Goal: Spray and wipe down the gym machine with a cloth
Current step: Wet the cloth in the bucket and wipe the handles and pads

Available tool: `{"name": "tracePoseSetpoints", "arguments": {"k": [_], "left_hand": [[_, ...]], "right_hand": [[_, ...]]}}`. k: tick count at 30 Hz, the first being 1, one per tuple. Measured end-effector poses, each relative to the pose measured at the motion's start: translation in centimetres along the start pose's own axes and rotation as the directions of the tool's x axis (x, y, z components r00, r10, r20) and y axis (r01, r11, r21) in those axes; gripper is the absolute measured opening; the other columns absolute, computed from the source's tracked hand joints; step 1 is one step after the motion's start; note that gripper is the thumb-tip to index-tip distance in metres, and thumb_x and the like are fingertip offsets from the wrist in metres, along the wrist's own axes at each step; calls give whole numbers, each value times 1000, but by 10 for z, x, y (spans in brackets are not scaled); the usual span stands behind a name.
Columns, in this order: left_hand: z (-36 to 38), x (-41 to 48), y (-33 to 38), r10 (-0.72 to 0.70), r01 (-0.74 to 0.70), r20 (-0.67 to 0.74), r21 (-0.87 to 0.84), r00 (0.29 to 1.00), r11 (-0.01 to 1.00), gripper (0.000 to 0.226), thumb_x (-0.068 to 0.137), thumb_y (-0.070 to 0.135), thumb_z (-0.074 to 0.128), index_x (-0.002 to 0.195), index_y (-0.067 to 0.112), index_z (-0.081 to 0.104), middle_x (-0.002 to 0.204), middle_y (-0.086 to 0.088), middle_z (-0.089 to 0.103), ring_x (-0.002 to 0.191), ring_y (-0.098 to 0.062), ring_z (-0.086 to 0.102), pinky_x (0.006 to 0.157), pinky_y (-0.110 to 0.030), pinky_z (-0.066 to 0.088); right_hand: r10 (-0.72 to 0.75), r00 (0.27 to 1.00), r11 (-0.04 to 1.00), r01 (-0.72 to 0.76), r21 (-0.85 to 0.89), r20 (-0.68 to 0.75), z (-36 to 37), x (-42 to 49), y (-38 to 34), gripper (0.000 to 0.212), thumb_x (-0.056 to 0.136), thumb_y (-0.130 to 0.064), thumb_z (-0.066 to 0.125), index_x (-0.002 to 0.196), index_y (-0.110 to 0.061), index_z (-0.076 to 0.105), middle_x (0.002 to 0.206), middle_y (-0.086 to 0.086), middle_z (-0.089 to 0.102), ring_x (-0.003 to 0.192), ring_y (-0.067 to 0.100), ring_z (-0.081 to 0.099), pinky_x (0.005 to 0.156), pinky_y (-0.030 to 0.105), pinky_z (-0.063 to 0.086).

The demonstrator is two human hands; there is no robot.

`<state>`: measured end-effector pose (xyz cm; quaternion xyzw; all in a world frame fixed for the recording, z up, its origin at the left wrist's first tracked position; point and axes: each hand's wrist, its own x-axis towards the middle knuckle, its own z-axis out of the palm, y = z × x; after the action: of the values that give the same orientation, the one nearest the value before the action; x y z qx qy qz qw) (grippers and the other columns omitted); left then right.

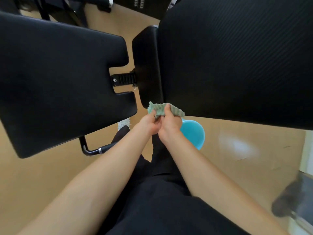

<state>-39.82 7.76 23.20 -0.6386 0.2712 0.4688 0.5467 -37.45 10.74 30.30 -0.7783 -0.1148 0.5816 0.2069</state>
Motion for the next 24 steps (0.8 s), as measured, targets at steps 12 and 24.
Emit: {"name": "tracePoseSetpoints", "arguments": {"k": [12, 24], "left_hand": [[-23, 27, 38, 256, -254, -4, -131, 967, 958, 40, 104, 21, 58, 138, 0, 52, 137, -20, 59, 131, -31, 57, 109, -37, 49], [-14, 34, 13, 105, -113, 188, 34, 977, 993, 49, 103, 28, 60, 142, 2, 50, 136, -20, 63, 126, -37, 62, 112, -54, 45]], "right_hand": [[252, 925, 944, -170, -283, 284, -19, 55, 26, 69, 92, -54, 65, 146, -17, 45, 138, 8, 62, 121, 25, 64, 98, 41, 55], [-180, 862, 385, 505, -772, 474, -56, 30, 1, 31, 100, -31, 62, 130, -21, 64, 109, -11, 70, 107, 7, 66, 96, 29, 53]]}}
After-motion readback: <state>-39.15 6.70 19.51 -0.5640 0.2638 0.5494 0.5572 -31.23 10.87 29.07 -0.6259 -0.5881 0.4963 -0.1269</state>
